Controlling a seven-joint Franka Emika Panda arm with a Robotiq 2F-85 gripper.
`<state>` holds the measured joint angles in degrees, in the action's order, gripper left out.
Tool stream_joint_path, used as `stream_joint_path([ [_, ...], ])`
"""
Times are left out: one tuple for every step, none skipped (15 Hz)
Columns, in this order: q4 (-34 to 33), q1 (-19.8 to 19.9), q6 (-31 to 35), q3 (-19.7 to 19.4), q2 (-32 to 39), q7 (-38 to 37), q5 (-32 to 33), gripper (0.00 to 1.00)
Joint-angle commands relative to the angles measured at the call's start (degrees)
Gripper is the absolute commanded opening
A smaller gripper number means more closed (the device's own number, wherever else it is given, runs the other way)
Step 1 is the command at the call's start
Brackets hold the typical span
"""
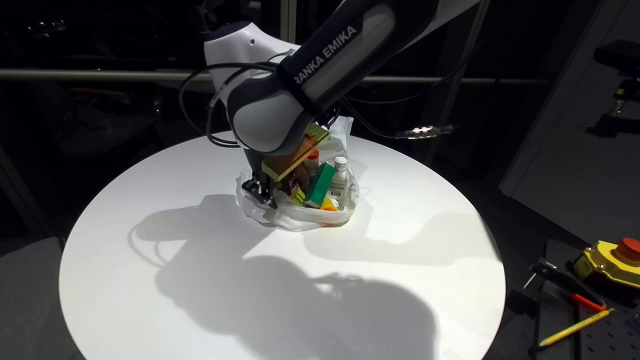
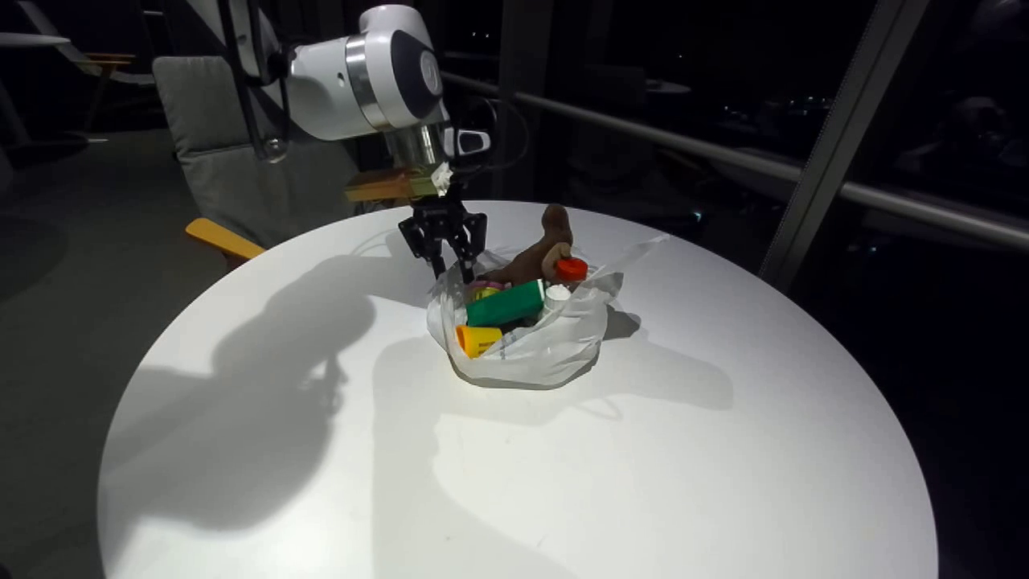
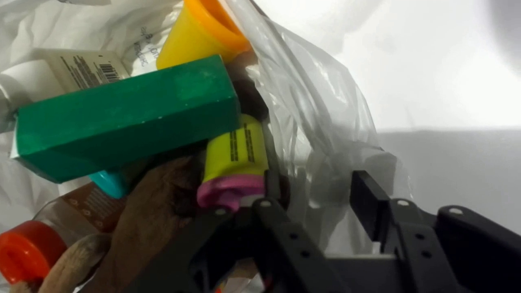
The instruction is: Put the containers, reindeer toy and green block inside the white plastic bag
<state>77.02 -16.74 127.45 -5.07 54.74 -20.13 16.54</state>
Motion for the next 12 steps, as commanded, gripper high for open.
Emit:
stream_joint_path([
  [-2.28,0.64,-1.16,0.87,0.18,1.91,-1.36,0.2],
  [-2.15,0.51,-1.07,0.8,-0.1,1.79,-1.24,0.12],
  [-1.89,0.48,-0.92,0.81,-0.47,1.82,-1.18,0.1],
  [-1.46,0.36,-0.71,0.69,-0.98,1.66,-1.01,0.09],
  [-1.2,0.36,-0.59,0.67,-1.3,1.64,-0.98,0.06],
  [-0.55,0.38,-0.49,0.65,-1.92,1.57,-0.97,0.04],
  [-0.29,0.22,-0.61,0.37,-2.3,1.13,-0.79,0.08],
  [-0.01,0.11,-0.7,0.14,-2.77,0.76,-0.66,0.09],
  [0.41,0.16,-0.55,0.09,-3.35,0.67,-0.65,0.1],
  [0.95,0.22,-0.28,0.01,-4.06,0.66,-0.58,0.1],
  [1.43,0.26,-0.08,-0.11,-4.69,0.57,-0.52,0.11],
  [1.82,0.35,0.17,-0.19,-5.22,0.58,-0.45,0.1],
])
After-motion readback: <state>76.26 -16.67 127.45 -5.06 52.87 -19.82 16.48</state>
